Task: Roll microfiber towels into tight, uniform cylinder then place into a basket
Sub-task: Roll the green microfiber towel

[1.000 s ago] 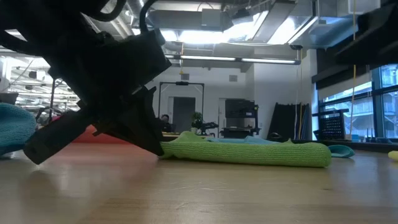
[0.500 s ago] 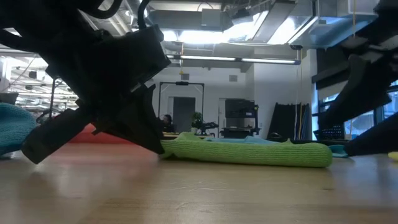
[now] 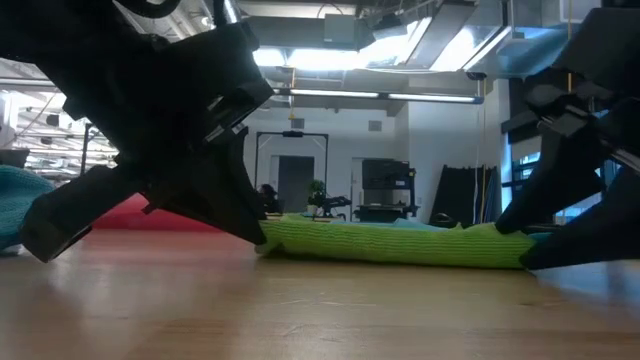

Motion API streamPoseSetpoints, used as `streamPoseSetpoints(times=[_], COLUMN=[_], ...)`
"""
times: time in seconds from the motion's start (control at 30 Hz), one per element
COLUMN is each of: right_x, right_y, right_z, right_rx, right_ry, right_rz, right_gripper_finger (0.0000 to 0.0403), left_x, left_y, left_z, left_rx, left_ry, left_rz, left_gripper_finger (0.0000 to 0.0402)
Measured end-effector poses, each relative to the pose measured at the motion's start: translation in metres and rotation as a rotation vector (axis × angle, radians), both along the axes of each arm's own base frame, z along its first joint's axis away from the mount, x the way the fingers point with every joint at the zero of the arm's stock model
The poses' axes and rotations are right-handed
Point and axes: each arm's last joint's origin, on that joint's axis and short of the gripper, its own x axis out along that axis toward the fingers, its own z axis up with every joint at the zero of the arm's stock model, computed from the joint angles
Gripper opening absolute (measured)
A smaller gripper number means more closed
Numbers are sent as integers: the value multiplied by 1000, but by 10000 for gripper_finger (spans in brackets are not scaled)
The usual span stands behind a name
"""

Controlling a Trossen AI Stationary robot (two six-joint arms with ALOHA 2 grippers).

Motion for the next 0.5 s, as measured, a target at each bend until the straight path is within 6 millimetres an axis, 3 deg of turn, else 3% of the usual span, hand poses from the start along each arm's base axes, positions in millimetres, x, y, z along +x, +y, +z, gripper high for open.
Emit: streamPoseSetpoints(times=[0.5], right_x=[3], right_y=[-12], right_z=[-3], right_rx=[-10], right_ry=[71], right_rz=[-30], right_gripper_finger=[157], left_x=[-1], left_y=[-2], left_z=[0], left_rx=[2], left_ry=[-2], left_rz=[-11], left_gripper_finger=[0])
